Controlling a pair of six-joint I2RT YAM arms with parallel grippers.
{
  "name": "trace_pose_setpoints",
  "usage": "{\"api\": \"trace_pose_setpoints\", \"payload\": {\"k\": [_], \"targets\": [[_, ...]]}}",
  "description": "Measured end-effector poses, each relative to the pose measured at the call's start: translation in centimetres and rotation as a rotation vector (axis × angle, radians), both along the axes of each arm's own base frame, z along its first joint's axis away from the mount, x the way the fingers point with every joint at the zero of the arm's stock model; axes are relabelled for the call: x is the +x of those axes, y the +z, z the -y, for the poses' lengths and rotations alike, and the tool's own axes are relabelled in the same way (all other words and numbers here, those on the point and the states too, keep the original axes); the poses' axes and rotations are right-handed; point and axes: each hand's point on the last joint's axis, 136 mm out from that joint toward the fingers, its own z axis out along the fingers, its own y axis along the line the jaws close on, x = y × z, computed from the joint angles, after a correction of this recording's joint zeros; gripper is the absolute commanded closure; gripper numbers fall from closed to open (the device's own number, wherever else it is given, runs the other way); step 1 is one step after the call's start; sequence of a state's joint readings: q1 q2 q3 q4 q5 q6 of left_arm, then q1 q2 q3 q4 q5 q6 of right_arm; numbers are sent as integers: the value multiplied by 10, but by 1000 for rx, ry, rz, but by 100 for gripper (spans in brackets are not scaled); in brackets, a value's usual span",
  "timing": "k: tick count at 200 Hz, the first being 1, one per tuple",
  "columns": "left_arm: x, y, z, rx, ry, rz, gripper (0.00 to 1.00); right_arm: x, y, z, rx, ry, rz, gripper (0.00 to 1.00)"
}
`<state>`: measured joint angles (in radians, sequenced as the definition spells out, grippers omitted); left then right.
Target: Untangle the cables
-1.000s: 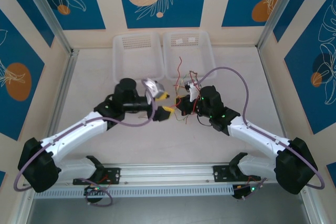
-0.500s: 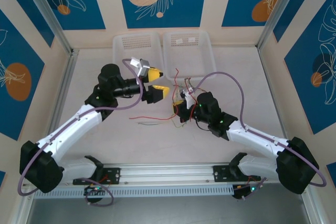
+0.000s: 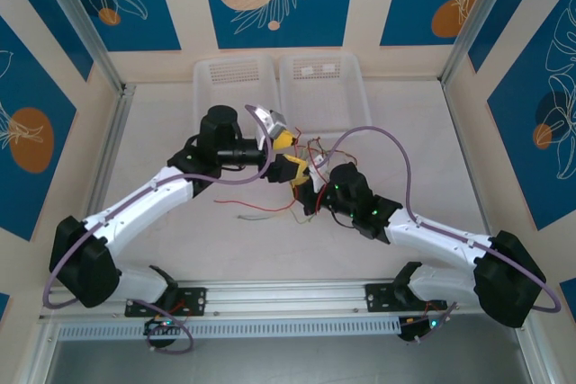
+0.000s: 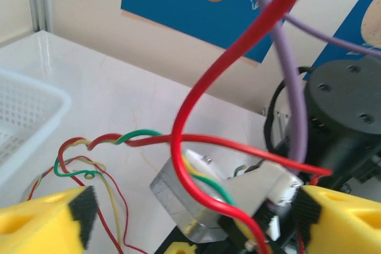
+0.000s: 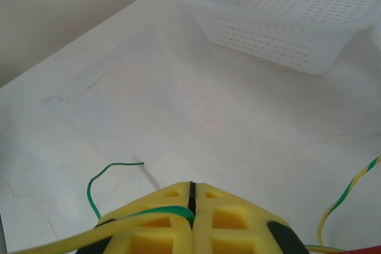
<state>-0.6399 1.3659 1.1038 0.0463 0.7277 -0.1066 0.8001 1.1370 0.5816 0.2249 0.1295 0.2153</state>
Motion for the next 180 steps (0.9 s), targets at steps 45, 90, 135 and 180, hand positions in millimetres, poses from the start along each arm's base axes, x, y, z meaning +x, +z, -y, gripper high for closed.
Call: {"api": "trace_pose_setpoints", "payload": {"k": [45,90,135,180], "targets": [[4,1,-1,6,22,18,94,3,-1,2,-10,-24,8,100],[3,13,-5,-9,46,49,53,6,2,2,-2,-37,22,100],[5,16,-6,-18,57,64,80,7,-1,2,-7,-37,18,100],[5,17,-6,-19,62,62,100,7,-4,4,-8,-43,20,100]]}}
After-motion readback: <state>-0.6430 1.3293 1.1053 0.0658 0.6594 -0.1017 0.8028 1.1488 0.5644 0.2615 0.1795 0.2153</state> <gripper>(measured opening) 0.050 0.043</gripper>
